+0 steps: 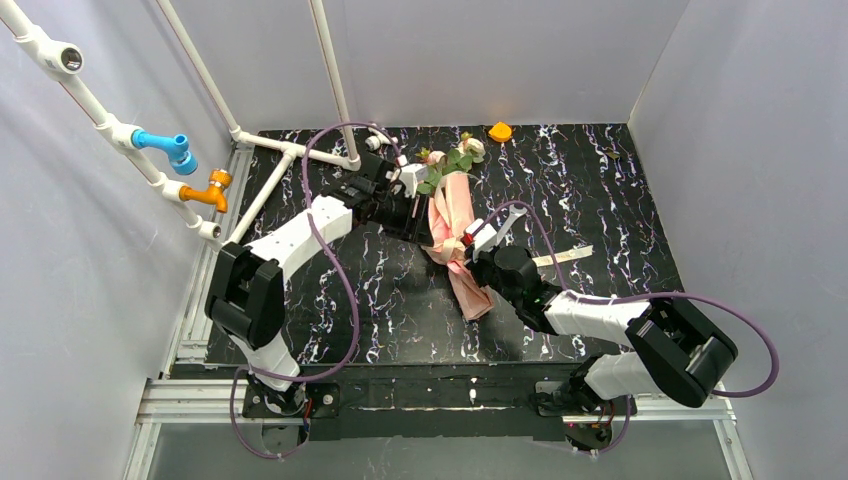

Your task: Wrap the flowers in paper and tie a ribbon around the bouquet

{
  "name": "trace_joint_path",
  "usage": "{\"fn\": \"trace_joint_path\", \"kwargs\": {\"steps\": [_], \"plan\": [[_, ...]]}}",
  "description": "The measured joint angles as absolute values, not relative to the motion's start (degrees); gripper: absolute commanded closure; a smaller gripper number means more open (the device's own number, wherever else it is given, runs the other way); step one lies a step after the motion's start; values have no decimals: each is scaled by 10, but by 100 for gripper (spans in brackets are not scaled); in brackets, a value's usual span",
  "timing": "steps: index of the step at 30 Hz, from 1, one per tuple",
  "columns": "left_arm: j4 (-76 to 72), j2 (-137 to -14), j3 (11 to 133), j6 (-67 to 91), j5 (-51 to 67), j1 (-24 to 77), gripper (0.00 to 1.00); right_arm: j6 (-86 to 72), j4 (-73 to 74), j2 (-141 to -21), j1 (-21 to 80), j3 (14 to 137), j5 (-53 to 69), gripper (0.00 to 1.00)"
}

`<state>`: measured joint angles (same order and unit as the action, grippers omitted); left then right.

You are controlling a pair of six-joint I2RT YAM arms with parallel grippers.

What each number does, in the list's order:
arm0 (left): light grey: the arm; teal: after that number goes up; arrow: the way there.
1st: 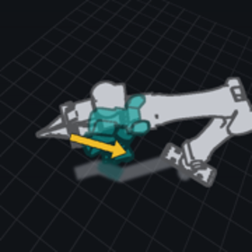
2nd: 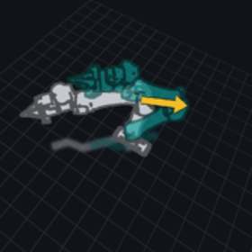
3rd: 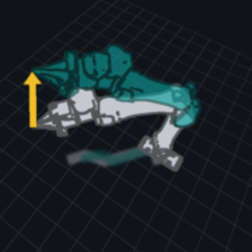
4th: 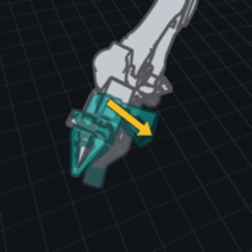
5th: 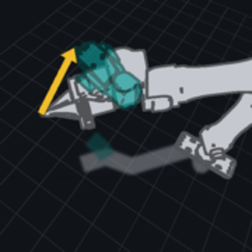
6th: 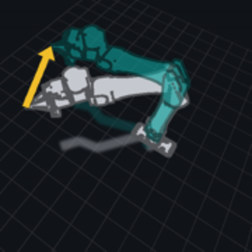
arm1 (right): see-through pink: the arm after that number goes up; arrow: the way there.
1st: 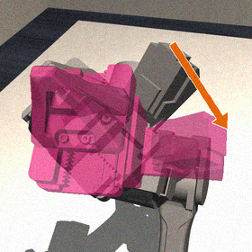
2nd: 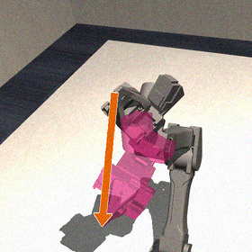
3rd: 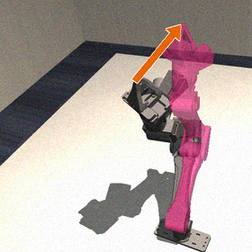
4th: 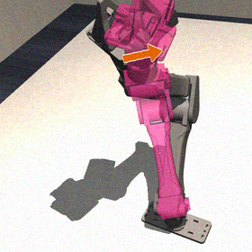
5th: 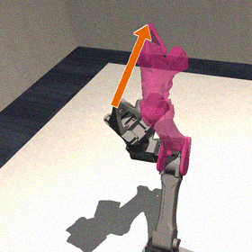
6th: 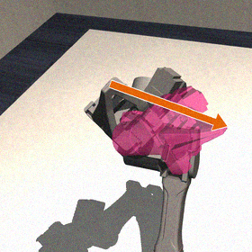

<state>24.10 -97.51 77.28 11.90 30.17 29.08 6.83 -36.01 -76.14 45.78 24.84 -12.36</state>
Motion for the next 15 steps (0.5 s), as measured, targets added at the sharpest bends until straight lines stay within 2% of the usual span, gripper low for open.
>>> {"fn": "trace_joint_path", "kwargs": {"steps": [13, 15], "plan": [[200, -973, 729, 144, 280, 313, 71, 67, -360, -761, 458, 248, -124, 99], [197, -973, 726, 147, 277, 313, 83, 67, -360, -761, 458, 248, -124, 99]]}}
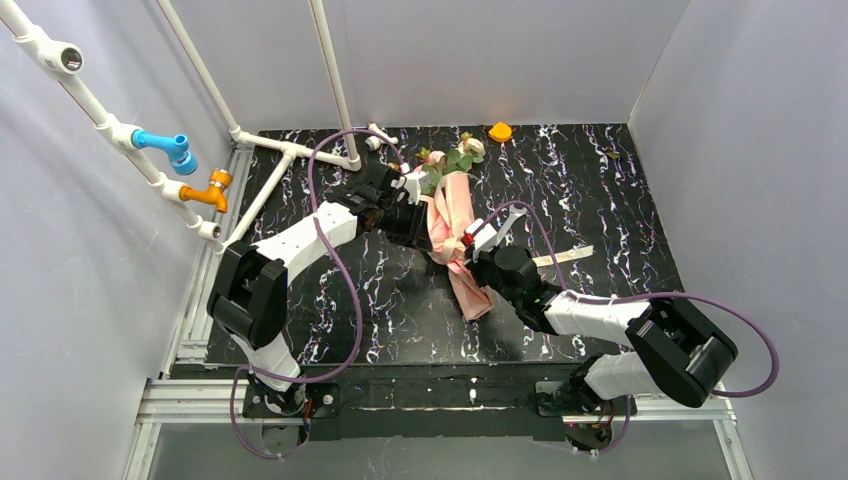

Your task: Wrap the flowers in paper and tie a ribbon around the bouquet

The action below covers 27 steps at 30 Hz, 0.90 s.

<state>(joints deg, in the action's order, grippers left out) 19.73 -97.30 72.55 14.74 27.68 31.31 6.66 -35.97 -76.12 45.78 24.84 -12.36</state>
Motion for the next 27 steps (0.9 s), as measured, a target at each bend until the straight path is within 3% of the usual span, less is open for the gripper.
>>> {"fn": "trace_joint_path", "kwargs": {"steps": [2, 15, 27], "plan": [[196, -973, 726, 151, 274, 314, 100, 67, -360, -761, 458, 248, -124, 99], [213, -965, 722, 156, 218, 315, 100, 78, -292, -704, 442, 249, -157, 99], [223, -850, 616, 182, 187, 316, 100, 79, -237, -696, 411, 250, -224, 99]]}}
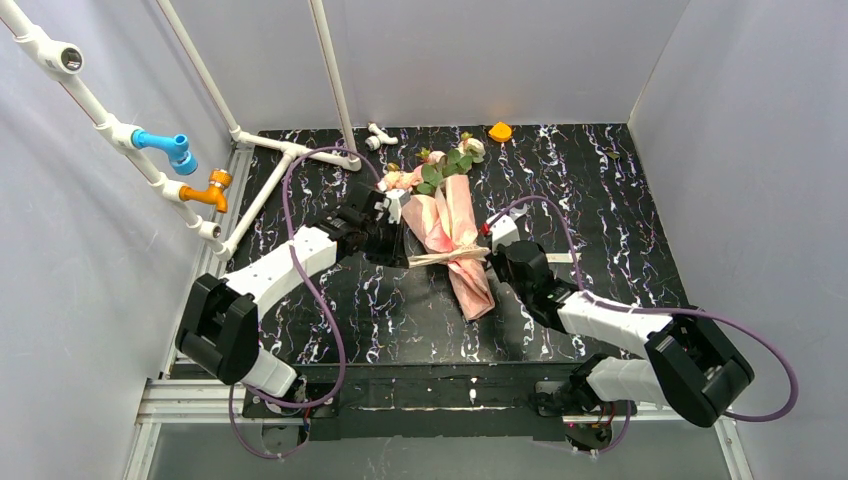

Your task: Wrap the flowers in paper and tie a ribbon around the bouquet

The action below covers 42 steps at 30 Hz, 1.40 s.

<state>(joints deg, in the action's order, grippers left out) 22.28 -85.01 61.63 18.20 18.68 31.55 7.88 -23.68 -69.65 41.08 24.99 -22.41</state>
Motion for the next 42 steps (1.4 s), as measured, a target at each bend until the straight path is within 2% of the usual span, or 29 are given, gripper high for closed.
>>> {"fn": "trace_joint_path", "kwargs": {"steps": [15, 19, 24, 30, 31, 33, 36, 37, 39, 42], "plan": [[184, -793, 508, 207, 103, 314, 100, 38, -272, -773, 276, 265, -211, 99], [171, -749, 481, 219, 99, 282, 100, 23, -283, -774, 256, 267, -190, 99], [203, -688, 445, 221, 48, 221, 100, 25, -286, -781, 222, 273, -224, 99], [218, -681, 438, 221, 34, 215, 100, 19, -286, -780, 218, 273, -218, 99], [219, -682, 438, 221, 34, 215, 100, 18, -284, -778, 218, 273, -205, 96], [220, -682, 438, 221, 34, 215, 100, 10, -271, -768, 218, 274, -170, 62], [220, -682, 438, 221, 35, 215, 100, -37, -231, -750, 218, 289, -95, 29], [220, -682, 438, 221, 36, 215, 100, -58, -220, -746, 219, 297, -65, 24], [219, -684, 438, 221, 37, 215, 100, -98, -204, -736, 220, 307, -10, 21], [219, -687, 438, 222, 39, 215, 100, -152, -188, -705, 228, 302, 53, 22]]}}
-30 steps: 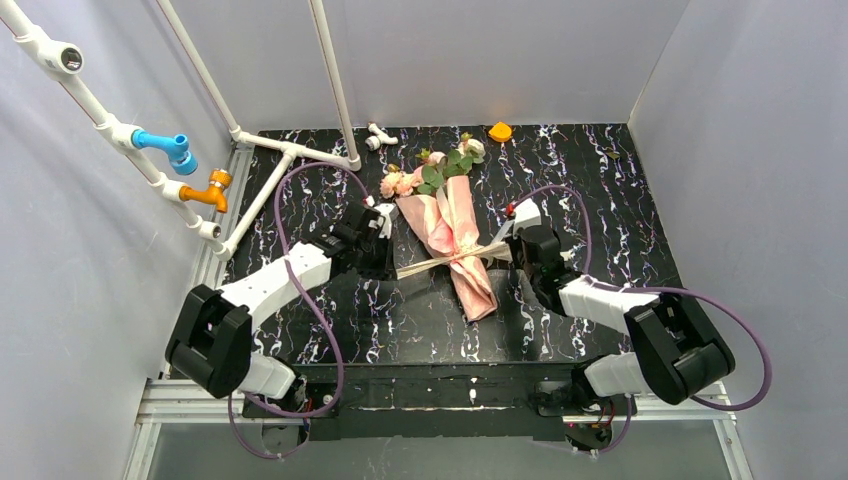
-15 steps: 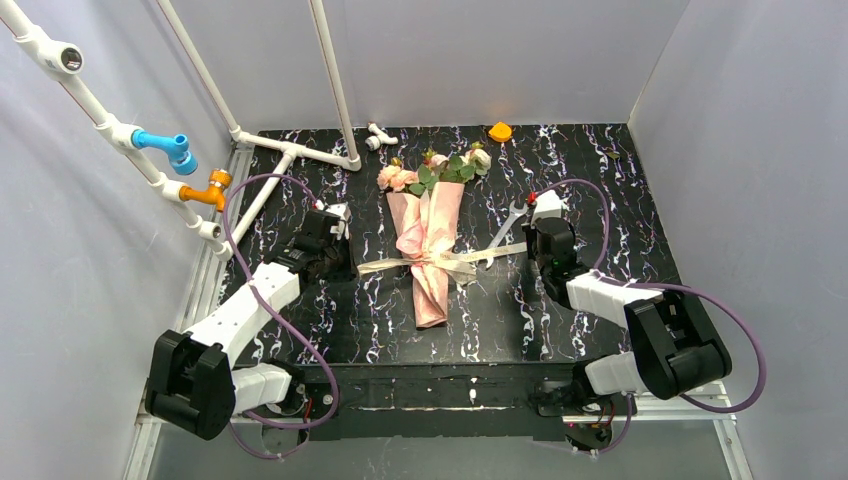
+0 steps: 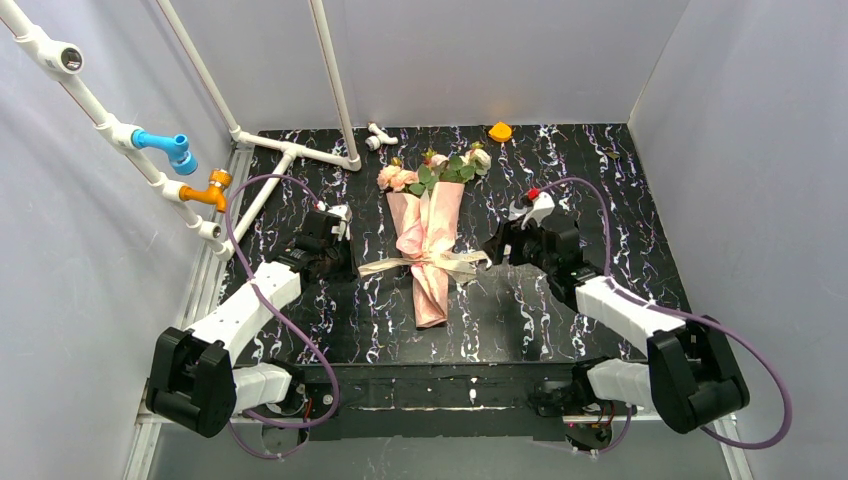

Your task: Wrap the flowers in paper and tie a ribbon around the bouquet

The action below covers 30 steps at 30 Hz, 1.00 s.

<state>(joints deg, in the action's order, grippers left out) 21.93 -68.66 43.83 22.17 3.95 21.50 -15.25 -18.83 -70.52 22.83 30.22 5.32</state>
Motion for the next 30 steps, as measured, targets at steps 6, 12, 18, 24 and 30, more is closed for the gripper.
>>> {"fn": "trace_joint_path", "kwargs": {"steps": [6, 12, 18, 24, 30], "plan": [[219, -688, 438, 224, 43, 215, 100, -178, -177, -693, 288, 291, 121, 22], [218, -688, 438, 227, 49, 215, 100, -158, -182, -779, 336, 290, 137, 26], [218, -688, 436, 228, 54, 215, 100, -133, -201, -841, 342, 302, 124, 29], [216, -686, 430, 228, 54, 215, 100, -128, -212, -847, 346, 303, 105, 25], [215, -686, 427, 228, 55, 215, 100, -123, -207, -839, 349, 302, 51, 22]]}}
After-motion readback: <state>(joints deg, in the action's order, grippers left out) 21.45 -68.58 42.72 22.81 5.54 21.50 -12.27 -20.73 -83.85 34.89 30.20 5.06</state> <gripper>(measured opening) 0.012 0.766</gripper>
